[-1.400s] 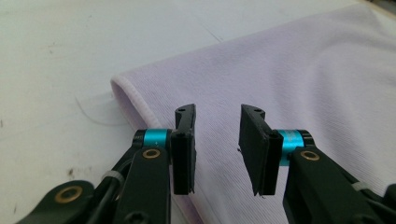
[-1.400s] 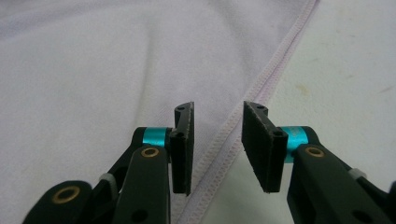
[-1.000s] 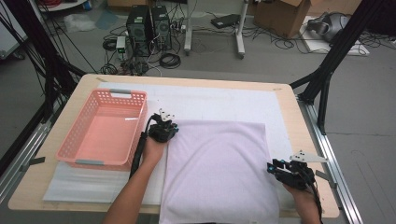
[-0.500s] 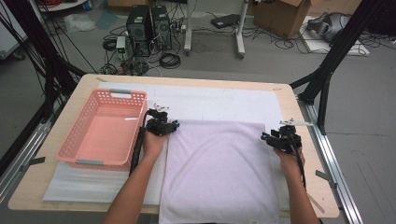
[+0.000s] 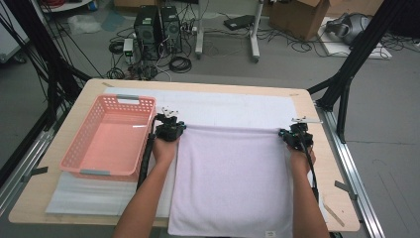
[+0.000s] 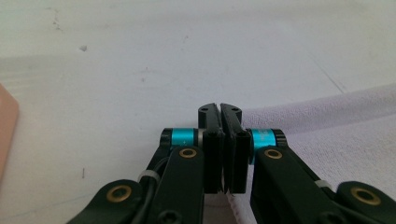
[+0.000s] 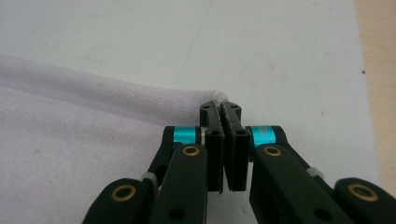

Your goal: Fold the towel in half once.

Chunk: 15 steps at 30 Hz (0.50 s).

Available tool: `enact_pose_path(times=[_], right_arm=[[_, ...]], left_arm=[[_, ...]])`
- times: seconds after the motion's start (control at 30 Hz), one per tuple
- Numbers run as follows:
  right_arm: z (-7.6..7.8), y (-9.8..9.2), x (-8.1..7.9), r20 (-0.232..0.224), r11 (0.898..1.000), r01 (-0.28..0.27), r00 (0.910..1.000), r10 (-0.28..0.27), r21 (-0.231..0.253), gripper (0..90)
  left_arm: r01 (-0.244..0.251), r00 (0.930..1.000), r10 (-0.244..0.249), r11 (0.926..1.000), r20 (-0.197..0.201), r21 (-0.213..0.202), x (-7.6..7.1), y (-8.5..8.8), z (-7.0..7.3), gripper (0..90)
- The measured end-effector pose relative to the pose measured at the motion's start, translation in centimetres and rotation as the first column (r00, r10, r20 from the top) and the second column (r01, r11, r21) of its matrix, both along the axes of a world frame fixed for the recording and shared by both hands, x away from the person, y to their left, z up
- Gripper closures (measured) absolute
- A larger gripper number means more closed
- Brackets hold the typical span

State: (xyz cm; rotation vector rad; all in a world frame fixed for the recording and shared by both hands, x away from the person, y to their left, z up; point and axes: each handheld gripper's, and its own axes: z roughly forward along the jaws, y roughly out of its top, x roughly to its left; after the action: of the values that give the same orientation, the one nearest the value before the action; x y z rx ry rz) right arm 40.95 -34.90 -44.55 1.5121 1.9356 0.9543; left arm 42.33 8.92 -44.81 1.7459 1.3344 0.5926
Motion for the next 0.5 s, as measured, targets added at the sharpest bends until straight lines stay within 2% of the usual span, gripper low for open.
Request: enact_pose_path(times=[0.07,0.2,0.3,0.33,0.4,0.43,0.5], right_arm=[[0.0,0.0,0.1,0.008,1.0,-0.008,0.9999,0.008,-0.018,88.7],[0.5,-0.2,0.1,0.078,1.0,0.007,0.9969,-0.006,-0.009,88.6],[0.6,-0.4,0.3,0.077,1.0,0.024,0.9968,-0.023,-0.003,88.0],[0.5,-0.4,0.3,0.065,1.0,0.027,0.9975,-0.027,0.004,84.6],[0.5,-0.6,0.2,0.05,0.998,0.059,0.9969,-0.06,0.016,69.2],[0.6,-0.8,0.1,0.044,0.997,0.068,0.9966,-0.069,0.035,63.4],[1.1,-1.4,-0.3,0.047,0.996,0.059,0.997,-0.062,0.067,60.1]], left_arm=[[-0.002,1.0,0.002,0.9999,0.009,-0.016,0.1,0.0,-0.1,87.3],[0.005,0.9983,-0.003,0.9996,0.059,-0.028,0.2,-0.1,0.2,87.3],[0.03,0.9957,-0.026,0.9984,0.089,-0.047,0.2,-0.2,0.3,86.7],[0.041,0.9955,-0.036,0.9976,0.088,-0.056,0.2,-0.1,0.3,84.9],[0.057,0.996,-0.051,0.9948,0.073,-0.084,0.2,0.2,0.4,71.1],[0.057,0.9974,-0.052,0.993,0.051,-0.104,0.1,0.3,0.5,64.5],[0.084,0.996,-0.079,0.9862,0.041,-0.143,-0.1,0.5,0.9,57.4]])
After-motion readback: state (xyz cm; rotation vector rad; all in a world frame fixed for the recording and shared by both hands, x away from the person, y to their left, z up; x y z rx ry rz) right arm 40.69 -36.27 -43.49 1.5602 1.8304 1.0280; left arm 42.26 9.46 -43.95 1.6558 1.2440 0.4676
